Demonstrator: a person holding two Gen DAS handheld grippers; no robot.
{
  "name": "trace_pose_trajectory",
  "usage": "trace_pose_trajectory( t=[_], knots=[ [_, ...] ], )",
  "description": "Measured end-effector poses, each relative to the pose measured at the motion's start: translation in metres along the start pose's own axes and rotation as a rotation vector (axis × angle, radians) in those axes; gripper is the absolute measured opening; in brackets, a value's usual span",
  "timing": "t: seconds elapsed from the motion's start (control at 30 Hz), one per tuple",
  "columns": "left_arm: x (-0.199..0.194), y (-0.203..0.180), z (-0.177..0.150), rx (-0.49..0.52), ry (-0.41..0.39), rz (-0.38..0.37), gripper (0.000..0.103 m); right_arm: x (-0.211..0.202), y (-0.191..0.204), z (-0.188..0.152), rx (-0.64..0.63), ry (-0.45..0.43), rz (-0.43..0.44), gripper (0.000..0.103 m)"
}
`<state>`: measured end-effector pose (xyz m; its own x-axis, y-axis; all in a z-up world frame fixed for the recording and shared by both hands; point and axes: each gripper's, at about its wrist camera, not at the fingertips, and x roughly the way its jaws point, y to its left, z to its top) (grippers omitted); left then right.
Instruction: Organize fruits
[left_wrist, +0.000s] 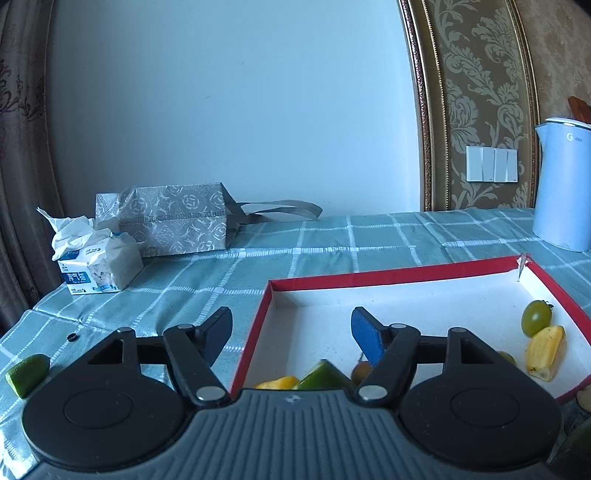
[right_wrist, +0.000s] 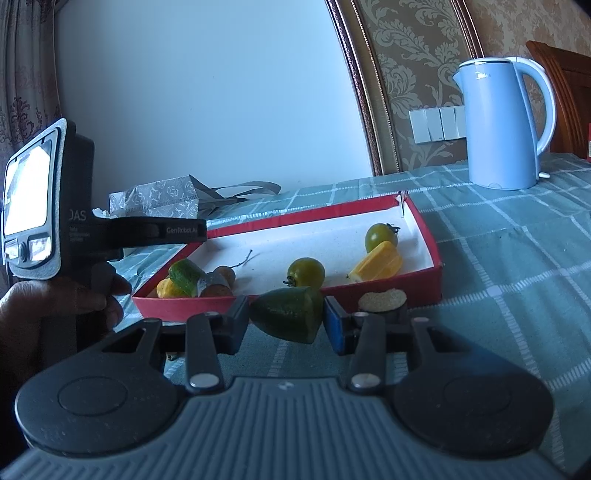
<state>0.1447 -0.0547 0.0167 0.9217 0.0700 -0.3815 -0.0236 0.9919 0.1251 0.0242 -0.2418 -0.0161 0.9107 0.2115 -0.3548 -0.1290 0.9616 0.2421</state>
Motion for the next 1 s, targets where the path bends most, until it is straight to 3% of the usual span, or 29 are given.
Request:
trace_pose_trajectory(
  t=[0.4, 0.67, 1.0],
  knots=[
    [-0.039, 0.037, -0.023, -0.045, 0.054, -0.076, 0.071, -0.004, 0.002, 0.0, -0.025, -0.028, -0.017, 0.041],
    [-0.052, 0.07, -0.048, -0.139, 0.065, -0.112, 0.071, -0.003, 0.007, 0.01, -0.04, -0.03, -0.042, 0.041],
    [-0.053, 0.072, -0.053, -0.14, 0.054, -0.137, 0.071, 0.049, 0.025, 0.055, -0.129, -0.002, -0.094, 0.041]
  ],
)
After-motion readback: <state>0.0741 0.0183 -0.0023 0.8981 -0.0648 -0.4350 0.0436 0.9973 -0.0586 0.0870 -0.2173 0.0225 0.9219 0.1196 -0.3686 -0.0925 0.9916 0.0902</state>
